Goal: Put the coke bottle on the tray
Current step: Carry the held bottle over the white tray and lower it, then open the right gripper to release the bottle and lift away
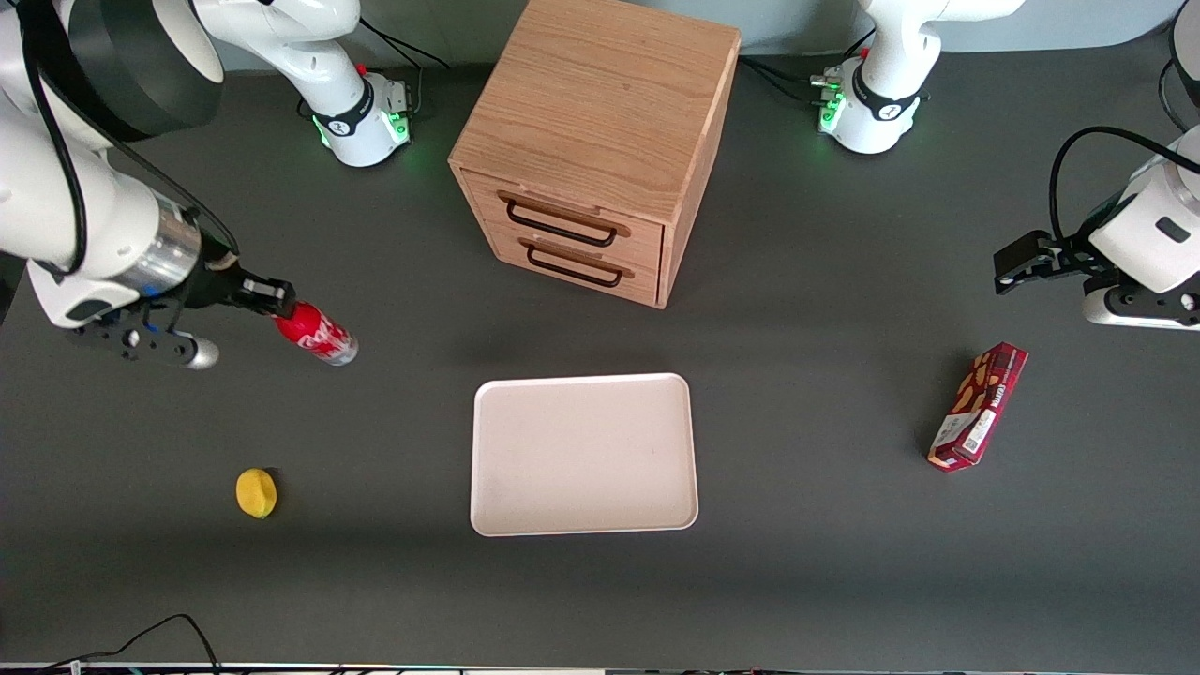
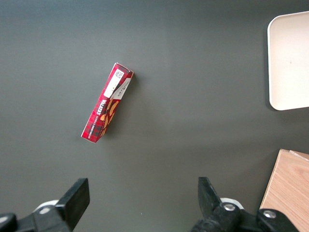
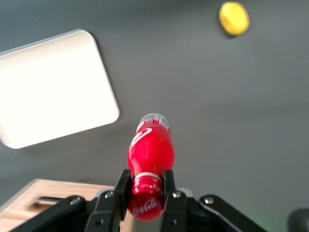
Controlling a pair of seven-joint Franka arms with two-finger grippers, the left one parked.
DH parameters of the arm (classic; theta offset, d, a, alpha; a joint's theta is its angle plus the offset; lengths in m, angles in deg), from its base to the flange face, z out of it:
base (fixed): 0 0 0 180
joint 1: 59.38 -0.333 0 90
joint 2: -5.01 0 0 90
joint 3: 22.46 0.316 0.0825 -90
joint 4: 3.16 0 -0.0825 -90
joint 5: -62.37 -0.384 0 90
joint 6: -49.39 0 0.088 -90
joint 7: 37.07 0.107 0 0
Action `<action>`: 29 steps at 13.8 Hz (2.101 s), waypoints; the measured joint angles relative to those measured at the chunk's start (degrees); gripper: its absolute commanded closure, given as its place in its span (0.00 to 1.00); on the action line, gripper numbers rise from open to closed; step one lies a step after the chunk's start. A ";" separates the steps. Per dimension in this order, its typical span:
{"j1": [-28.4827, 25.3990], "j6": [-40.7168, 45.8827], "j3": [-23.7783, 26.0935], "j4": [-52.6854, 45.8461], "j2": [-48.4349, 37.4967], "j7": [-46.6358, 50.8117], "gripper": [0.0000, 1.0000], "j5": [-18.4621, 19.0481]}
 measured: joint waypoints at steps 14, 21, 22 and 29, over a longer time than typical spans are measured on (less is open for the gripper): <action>-10.26 -21.92 1.21 -18.84 33.71 28.60 0.17 8.09; -8.97 -17.71 3.65 -21.83 33.40 27.39 0.00 10.59; -7.69 -14.22 5.09 -22.87 31.62 24.88 0.00 11.20; 2.42 10.76 6.80 -12.13 2.37 -1.48 0.00 8.79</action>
